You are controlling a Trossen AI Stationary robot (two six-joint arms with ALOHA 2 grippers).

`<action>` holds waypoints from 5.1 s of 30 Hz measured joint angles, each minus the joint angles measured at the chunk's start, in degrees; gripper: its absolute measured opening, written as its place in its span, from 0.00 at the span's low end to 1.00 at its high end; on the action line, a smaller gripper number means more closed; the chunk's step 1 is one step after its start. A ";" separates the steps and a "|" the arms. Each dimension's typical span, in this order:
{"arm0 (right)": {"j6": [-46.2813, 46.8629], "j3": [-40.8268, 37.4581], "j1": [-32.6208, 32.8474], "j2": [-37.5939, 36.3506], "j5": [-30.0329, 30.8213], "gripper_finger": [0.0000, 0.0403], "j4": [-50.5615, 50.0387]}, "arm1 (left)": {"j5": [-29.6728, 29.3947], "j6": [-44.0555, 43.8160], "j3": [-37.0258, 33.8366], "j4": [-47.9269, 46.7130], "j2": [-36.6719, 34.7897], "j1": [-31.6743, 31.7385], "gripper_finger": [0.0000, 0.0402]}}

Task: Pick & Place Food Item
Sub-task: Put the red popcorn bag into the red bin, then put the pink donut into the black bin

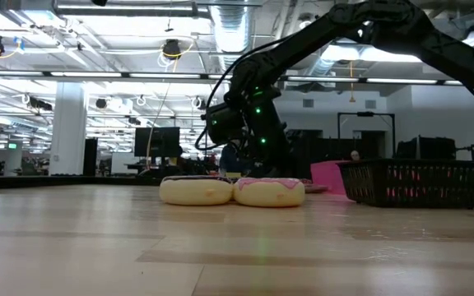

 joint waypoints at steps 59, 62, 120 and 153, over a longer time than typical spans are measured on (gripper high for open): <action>14.13 0.03 7.18 -38.36 16.77 0.00 -14.32 | 1.86 3.74 0.00 1.25 0.11 -0.04 0.42; 14.65 0.03 4.52 -41.12 16.90 0.00 -14.28 | 1.86 3.72 0.00 1.27 0.11 -0.04 0.42; 16.48 -41.85 -16.06 -52.91 -5.11 0.00 15.41 | 5.49 -1.43 -0.04 1.31 0.22 -3.45 0.42; 16.29 -38.29 13.17 -65.74 -26.02 0.27 48.74 | 6.46 -5.09 -0.05 -8.41 0.26 -9.08 0.42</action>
